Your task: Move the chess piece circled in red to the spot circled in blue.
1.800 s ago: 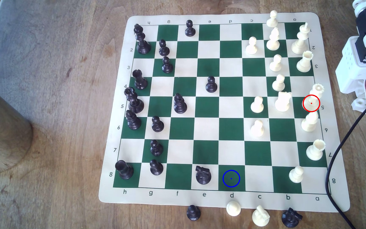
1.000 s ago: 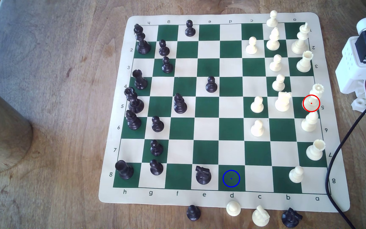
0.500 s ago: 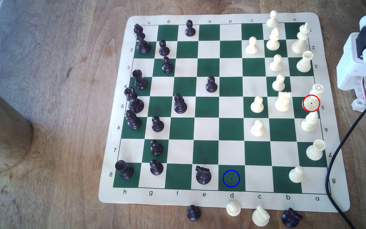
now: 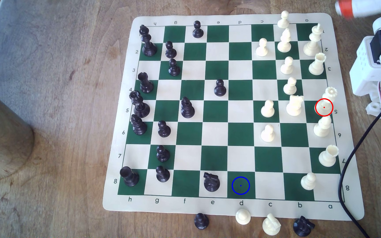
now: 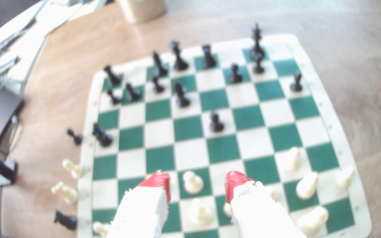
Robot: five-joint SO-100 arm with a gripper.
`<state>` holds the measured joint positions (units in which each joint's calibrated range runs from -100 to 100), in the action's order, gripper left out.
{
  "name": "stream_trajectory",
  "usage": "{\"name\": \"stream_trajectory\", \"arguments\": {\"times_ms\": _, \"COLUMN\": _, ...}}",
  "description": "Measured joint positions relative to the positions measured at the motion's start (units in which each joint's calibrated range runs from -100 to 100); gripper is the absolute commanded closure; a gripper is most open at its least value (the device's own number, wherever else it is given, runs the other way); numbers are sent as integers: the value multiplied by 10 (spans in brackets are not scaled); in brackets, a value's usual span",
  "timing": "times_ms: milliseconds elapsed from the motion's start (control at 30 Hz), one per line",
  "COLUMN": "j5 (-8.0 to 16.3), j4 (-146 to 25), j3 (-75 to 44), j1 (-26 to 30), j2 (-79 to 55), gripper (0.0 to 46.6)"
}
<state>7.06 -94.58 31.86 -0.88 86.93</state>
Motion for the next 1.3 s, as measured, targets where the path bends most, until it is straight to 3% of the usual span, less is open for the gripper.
{"name": "stream_trajectory", "arguments": {"times_ms": 233, "j5": 24, "j4": -40, "j3": 27, "j1": 32, "j2": -39, "gripper": 284}}
{"name": "stream_trajectory", "arguments": {"times_ms": 400, "j5": 49, "j4": -40, "j3": 81, "j1": 64, "j2": -125, "gripper": 328}}
{"name": "stream_trajectory", "arguments": {"times_ms": 467, "j5": 70, "j4": -40, "j3": 101, "j1": 88, "j2": -169, "gripper": 375}}
{"name": "stream_trajectory", "arguments": {"times_ms": 600, "j5": 97, "j4": -40, "j3": 116, "j1": 113, "j2": -214, "gripper": 352}}
{"name": "stream_trajectory", "arguments": {"times_ms": 733, "j5": 108, "j4": -40, "j3": 159, "j1": 135, "j2": -245, "gripper": 321}}
{"name": "stream_trajectory", "arguments": {"times_ms": 800, "j5": 112, "j4": -40, "j3": 172, "j1": 142, "j2": -256, "gripper": 270}}
{"name": "stream_trajectory", "arguments": {"times_ms": 933, "j5": 115, "j4": -40, "j3": 187, "j1": 147, "j2": -268, "gripper": 243}}
{"name": "stream_trajectory", "arguments": {"times_ms": 1133, "j5": 106, "j4": -37, "j3": 209, "j1": 129, "j2": -274, "gripper": 231}}
{"name": "stream_trajectory", "arguments": {"times_ms": 1300, "j5": 103, "j4": -5, "j3": 235, "j1": 114, "j2": -300, "gripper": 263}}
